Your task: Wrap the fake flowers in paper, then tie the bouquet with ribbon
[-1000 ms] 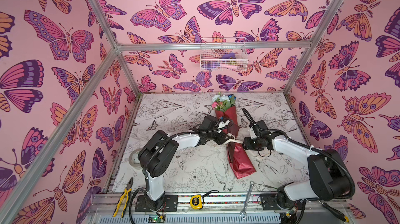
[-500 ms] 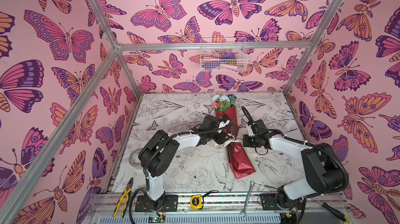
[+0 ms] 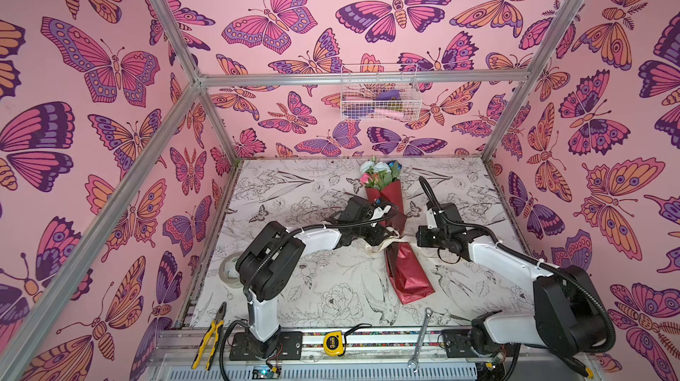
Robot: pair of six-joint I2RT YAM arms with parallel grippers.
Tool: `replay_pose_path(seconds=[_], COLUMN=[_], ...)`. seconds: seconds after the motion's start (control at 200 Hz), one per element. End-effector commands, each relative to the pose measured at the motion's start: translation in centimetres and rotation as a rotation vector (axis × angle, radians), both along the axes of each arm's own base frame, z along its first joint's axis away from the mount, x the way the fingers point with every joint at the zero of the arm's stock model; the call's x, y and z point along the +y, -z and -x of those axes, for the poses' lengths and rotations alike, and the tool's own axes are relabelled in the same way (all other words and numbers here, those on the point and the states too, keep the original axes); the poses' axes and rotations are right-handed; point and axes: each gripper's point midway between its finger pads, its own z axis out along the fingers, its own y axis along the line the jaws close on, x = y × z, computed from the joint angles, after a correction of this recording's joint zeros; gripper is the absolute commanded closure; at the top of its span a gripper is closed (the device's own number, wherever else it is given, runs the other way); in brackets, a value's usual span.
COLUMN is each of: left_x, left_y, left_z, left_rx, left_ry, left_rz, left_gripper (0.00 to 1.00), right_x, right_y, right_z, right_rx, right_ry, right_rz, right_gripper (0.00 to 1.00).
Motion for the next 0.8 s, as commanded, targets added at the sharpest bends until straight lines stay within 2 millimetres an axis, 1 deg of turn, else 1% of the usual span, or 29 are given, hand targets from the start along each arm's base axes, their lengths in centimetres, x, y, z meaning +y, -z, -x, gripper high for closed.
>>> replay_pose_path(seconds=[0.0, 0.065, 0.155, 0.21, 0.31, 0.431, 0.511, 0.661, 0.731, 0.796], left_x=[0.1, 0.1, 0.2, 0.2, 0.2, 0.3, 0.4, 0.8, 1.1, 1.3], left_y=[0.7, 0.8, 0.9, 1.0, 1.2, 1.6, 1.8, 2.3, 2.5, 2.6], left_z=[0.0, 0.0, 0.0, 0.0, -0.1, -0.3, -0.6, -1.2, -1.4, -1.5], left_rx=[-0.006, -0.003, -0.002, 0.0, 0.006, 0.011, 0.01, 0.005, 0.0, 0.0], left_ry=[0.012, 0.013, 0.013, 0.01, 0.006, -0.003, -0.016, -0.052, -0.07, -0.082], left_rz=[-0.035, -0.039, -0.041, -0.044, -0.046, -0.057, -0.069, -0.104, -0.116, -0.123], left_gripper=[0.5, 0.5, 0.5, 0.5, 0.51, 0.51, 0.52, 0.55, 0.56, 0.57], right_x=[-1.0, -1.1, -0.8, -0.9, -0.2, 0.7, 1.3, 1.6, 1.5, 1.4], right_y=[1.7, 2.3, 2.6, 3.0, 3.5, 4.0, 3.9, 4.1, 4.4, 4.4], right_z=[1.5, 1.9, 1.7, 1.5, 1.0, 0.5, -0.2, -1.1, -1.3, -1.4], right_rx=[0.025, 0.031, 0.032, 0.041, 0.038, 0.03, 0.017, 0.012, 0.02, 0.024], right_ry=[0.022, 0.025, 0.022, 0.026, 0.002, -0.031, -0.045, -0.039, -0.031, -0.018], right_rz=[0.032, 0.03, 0.019, 0.033, 0.035, 0.059, 0.086, 0.115, 0.122, 0.127], right_gripper=[0.74, 0.66, 0.55, 0.51, 0.48, 0.45, 0.45, 0.44, 0.47, 0.53])
